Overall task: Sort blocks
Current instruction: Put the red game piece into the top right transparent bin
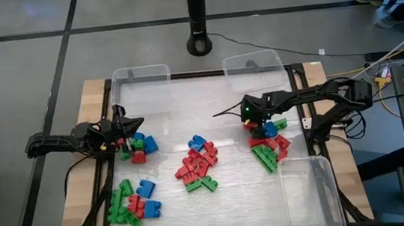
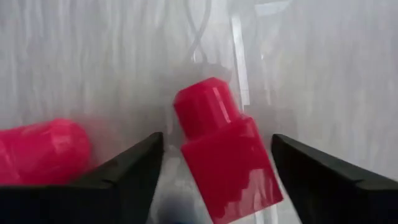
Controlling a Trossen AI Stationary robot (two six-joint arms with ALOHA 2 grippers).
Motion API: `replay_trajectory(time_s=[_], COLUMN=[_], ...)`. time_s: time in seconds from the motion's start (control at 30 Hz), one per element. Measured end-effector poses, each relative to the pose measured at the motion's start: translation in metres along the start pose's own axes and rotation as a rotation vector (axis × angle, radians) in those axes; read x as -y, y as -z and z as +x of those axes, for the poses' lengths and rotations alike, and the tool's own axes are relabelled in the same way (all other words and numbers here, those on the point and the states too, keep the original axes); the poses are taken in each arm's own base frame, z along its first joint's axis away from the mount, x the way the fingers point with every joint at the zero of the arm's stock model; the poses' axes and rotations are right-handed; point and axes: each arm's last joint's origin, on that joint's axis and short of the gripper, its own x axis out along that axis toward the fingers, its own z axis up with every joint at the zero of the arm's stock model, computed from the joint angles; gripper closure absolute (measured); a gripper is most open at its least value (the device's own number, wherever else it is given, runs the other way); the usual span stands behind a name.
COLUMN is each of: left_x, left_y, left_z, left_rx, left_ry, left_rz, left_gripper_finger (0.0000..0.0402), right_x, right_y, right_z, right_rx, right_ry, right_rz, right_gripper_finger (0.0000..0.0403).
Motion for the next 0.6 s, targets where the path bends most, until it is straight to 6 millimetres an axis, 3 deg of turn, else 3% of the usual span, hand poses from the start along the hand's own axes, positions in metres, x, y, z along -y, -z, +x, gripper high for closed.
replay_trajectory(time_s=[0.27,0.43,0.6], left_x=[0.0,0.0,0.0], left_y=[0.0,0.0,0.0], left_z=[0.0,0.0,0.0], left_rx=[0.0,0.001,0.002], left_ry=[0.0,0.0,0.0], left_rz=[0.0,-0.001,-0.001], left_gripper_finger=[0.0398,0.0398,0.0398], right_x=[0.0,0.001,0.004], right_y=[0.0,-0.008,-0.026], right_z=[0.0,-0.008,-0.031], right_rx=[-0.002,-0.006,0.006], right_ry=[0.0,-0.006,-0.02], right_rz=[-0.057,-0.081,-0.104], right_gripper_finger=[0.0265,0.0272,0.0266])
